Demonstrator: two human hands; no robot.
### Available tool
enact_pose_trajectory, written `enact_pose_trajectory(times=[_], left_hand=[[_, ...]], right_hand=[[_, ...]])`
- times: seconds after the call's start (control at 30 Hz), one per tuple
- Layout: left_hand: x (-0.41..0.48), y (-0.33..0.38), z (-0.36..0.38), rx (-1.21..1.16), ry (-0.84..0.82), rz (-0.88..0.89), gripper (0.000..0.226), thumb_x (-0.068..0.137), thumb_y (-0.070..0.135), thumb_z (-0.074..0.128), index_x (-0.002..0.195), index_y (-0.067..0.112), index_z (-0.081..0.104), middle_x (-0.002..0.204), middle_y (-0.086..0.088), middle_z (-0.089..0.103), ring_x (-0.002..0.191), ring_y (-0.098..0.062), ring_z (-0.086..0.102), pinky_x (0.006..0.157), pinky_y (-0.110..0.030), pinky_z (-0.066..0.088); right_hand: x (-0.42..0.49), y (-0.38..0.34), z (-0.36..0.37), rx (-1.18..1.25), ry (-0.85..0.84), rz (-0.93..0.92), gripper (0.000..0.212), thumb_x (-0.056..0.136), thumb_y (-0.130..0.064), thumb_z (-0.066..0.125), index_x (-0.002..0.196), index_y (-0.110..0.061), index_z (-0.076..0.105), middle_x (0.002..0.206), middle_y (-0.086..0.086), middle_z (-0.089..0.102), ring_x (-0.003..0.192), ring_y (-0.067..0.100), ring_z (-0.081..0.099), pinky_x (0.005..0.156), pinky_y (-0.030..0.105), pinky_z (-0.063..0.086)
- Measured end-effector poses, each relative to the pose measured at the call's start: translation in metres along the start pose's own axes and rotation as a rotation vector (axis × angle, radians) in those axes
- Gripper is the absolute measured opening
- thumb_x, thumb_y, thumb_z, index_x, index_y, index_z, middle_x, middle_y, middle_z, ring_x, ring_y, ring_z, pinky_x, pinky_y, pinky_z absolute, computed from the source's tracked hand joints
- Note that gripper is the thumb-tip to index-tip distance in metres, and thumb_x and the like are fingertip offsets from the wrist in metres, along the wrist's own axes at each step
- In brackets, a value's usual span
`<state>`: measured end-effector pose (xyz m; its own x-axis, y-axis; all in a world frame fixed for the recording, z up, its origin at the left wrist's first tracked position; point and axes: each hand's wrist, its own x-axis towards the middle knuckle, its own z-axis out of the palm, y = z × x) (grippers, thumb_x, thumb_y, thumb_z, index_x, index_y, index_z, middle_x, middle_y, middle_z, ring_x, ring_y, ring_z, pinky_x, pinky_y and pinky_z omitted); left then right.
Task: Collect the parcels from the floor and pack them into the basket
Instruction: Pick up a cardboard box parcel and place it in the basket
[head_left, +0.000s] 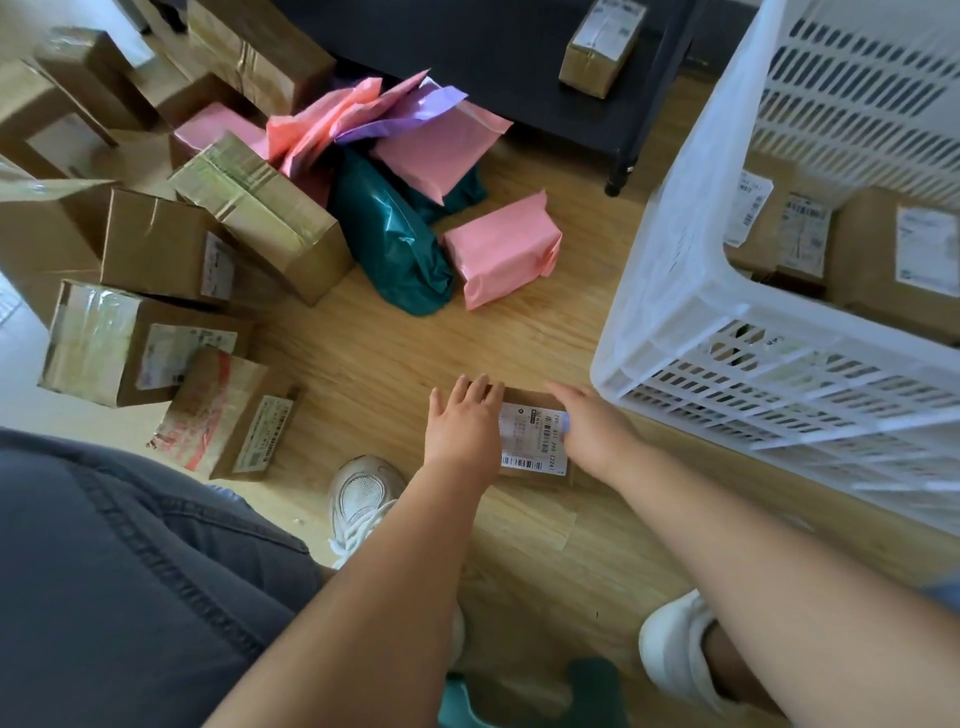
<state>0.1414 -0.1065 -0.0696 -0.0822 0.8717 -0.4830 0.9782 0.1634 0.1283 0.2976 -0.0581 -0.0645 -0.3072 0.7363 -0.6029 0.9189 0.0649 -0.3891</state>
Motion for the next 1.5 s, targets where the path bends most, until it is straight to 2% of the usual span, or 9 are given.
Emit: enact_pose_trajectory(times=[0.1, 0.4, 0.57, 0.73, 0.8, 0.93, 1.07, 1.37, 1.5], left_hand=[[0.0, 0.001, 0.0, -0.004, 0.047, -0.027, 0.071, 0.094, 0.023, 0.055, 0.154, 0.02, 0.016, 0.154, -0.001, 0.027, 0.143, -0.023, 0.019, 0.117, -0.04, 0.02], [-0.006, 0.004, 0.004, -0.185, -0.123, -0.36, 0.06, 0.098, 0.051, 0.042, 0.139, 0.007, 0.035, 0.138, -0.012, 0.04, 0.128, -0.028, 0.037, 0.098, -0.038, 0.039], [-0.002, 0.008, 0.006, -0.464, -0.252, -0.45, 0.056, 0.094, 0.047, 0.051, 0.134, 0.009, 0.045, 0.134, -0.012, 0.049, 0.125, -0.03, 0.046, 0.095, -0.039, 0.042], [-0.009, 0.007, 0.001, -0.636, -0.282, -0.46, 0.025, 0.093, 0.027, 0.053, 0.108, 0.008, 0.06, 0.089, -0.002, 0.063, 0.091, -0.025, 0.06, 0.073, -0.029, 0.045], [-0.011, 0.007, -0.006, -0.733, -0.273, -0.512, 0.036, 0.092, 0.033, 0.055, 0.117, 0.006, 0.059, 0.092, -0.003, 0.064, 0.09, -0.023, 0.061, 0.077, -0.03, 0.049], [-0.016, 0.013, -0.023, -0.934, -0.058, -0.615, 0.058, 0.09, 0.049, 0.056, 0.126, 0.006, 0.039, 0.12, -0.009, 0.061, 0.106, -0.028, 0.06, 0.083, -0.034, 0.048], [-0.023, 0.013, -0.052, -1.003, 0.208, -0.559, 0.049, 0.091, 0.051, 0.054, 0.115, 0.011, 0.039, 0.111, -0.005, 0.063, 0.089, -0.024, 0.061, 0.07, -0.033, 0.045], [-0.036, 0.029, -0.149, -1.109, 0.765, -0.425, 0.041, 0.083, 0.06, 0.057, 0.101, 0.026, 0.042, 0.105, 0.004, 0.06, 0.098, -0.019, 0.06, 0.084, -0.043, 0.054], [-0.038, 0.055, -0.195, -1.193, 0.865, -0.278, 0.038, 0.083, 0.058, 0.06, 0.101, 0.03, 0.042, 0.104, 0.01, 0.06, 0.097, -0.014, 0.062, 0.083, -0.039, 0.056]], right_hand=[[-0.007, 0.005, 0.008, 0.061, 0.112, 0.101, 0.064, 0.096, -0.016, 0.054, 0.15, -0.021, 0.021, 0.141, 0.009, 0.04, 0.107, 0.027, 0.058, 0.08, 0.038, 0.053], [-0.019, 0.0, 0.028, 0.407, -0.042, 0.361, 0.073, 0.098, -0.045, 0.049, 0.153, -0.01, 0.017, 0.156, 0.009, 0.029, 0.141, 0.03, 0.033, 0.108, 0.038, 0.031], [-0.022, -0.005, 0.039, 0.481, -0.108, 0.334, 0.05, 0.099, -0.033, 0.05, 0.141, -0.009, 0.036, 0.138, 0.009, 0.052, 0.12, 0.027, 0.052, 0.082, 0.028, 0.036], [-0.02, -0.006, 0.04, 0.55, -0.109, 0.304, 0.04, 0.094, -0.024, 0.058, 0.13, -0.012, 0.045, 0.129, 0.006, 0.059, 0.112, 0.023, 0.056, 0.086, 0.03, 0.042], [-0.02, -0.011, 0.032, 0.596, -0.086, 0.267, 0.041, 0.093, -0.02, 0.059, 0.131, -0.013, 0.046, 0.127, 0.004, 0.059, 0.113, 0.021, 0.056, 0.088, 0.029, 0.041], [-0.022, -0.03, 0.008, 0.675, -0.014, 0.162, 0.039, 0.092, -0.019, 0.058, 0.129, -0.018, 0.047, 0.124, -0.002, 0.062, 0.108, 0.018, 0.059, 0.096, 0.037, 0.046], [-0.03, -0.052, -0.023, 0.607, 0.095, 0.05, 0.039, 0.088, -0.033, 0.059, 0.126, -0.028, 0.049, 0.118, -0.009, 0.064, 0.103, 0.016, 0.061, 0.091, 0.037, 0.048], [-0.07, -0.102, -0.11, 0.726, 0.322, -0.245, 0.046, 0.093, -0.032, 0.059, 0.137, -0.031, 0.045, 0.134, -0.012, 0.056, 0.105, 0.004, 0.061, 0.082, 0.023, 0.051], [-0.093, -0.102, -0.161, 0.731, 0.48, -0.317, 0.042, 0.094, -0.03, 0.06, 0.134, -0.028, 0.048, 0.119, -0.016, 0.062, 0.099, 0.0, 0.059, 0.077, 0.016, 0.048]])
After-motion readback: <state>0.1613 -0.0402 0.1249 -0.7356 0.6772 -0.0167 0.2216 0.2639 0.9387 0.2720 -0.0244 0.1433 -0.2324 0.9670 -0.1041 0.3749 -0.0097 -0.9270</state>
